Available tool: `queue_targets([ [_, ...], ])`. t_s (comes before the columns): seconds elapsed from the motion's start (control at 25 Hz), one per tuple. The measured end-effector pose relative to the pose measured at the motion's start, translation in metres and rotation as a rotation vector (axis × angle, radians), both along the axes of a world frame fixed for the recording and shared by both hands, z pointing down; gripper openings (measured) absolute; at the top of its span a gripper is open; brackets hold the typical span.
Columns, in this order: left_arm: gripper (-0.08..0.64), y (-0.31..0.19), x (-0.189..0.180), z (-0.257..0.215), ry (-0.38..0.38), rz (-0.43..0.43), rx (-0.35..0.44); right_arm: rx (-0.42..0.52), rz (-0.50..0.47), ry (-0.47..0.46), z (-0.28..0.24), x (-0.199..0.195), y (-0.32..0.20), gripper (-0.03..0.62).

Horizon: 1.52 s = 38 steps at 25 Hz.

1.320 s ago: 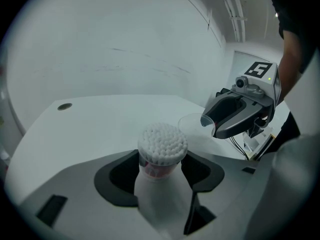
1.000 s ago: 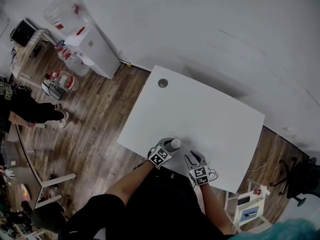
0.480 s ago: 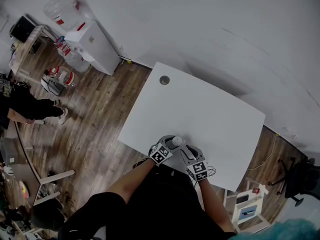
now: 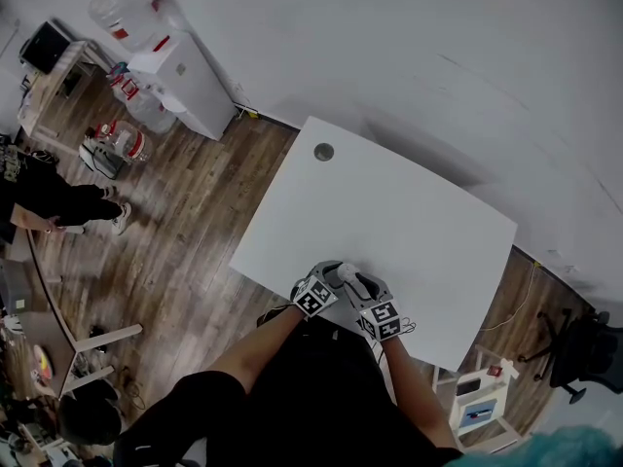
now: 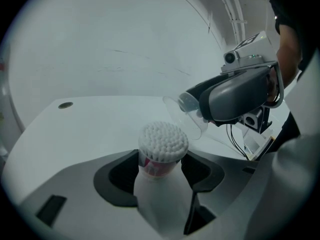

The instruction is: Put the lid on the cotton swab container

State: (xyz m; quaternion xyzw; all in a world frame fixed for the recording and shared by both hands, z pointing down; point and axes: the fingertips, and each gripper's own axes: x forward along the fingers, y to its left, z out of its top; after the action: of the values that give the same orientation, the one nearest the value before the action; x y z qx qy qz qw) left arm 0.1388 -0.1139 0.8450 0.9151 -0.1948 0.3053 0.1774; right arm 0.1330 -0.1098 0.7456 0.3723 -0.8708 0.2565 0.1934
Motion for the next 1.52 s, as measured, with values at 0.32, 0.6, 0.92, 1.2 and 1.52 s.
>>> queue_targets([
  [0.32,0.268,0.002,0.0,0.003,-0.003,-0.012,-0.004,-0.019,0.035,-0.002,0.01,-0.006,-0.008,0.146],
  [0.6,0.268,0.004,-0.001,0.002,0.002,-0.014,-0.002,-0.031,0.025,0.013,0.016,-0.011,-0.011,0.146],
  [0.92,0.268,0.003,0.0,0.005,0.003,-0.018,0.0,-0.04,0.017,0.042,0.023,-0.013,-0.014,0.146],
  [1.2,0.268,0.004,0.0,0.006,0.004,-0.021,-0.005,-0.009,-0.041,0.137,0.024,-0.016,-0.017,0.135],
  [1.52,0.252,0.006,-0.001,0.006,-0.021,0.0,0.005,0.027,-0.061,0.193,0.025,-0.013,-0.02,0.124],
])
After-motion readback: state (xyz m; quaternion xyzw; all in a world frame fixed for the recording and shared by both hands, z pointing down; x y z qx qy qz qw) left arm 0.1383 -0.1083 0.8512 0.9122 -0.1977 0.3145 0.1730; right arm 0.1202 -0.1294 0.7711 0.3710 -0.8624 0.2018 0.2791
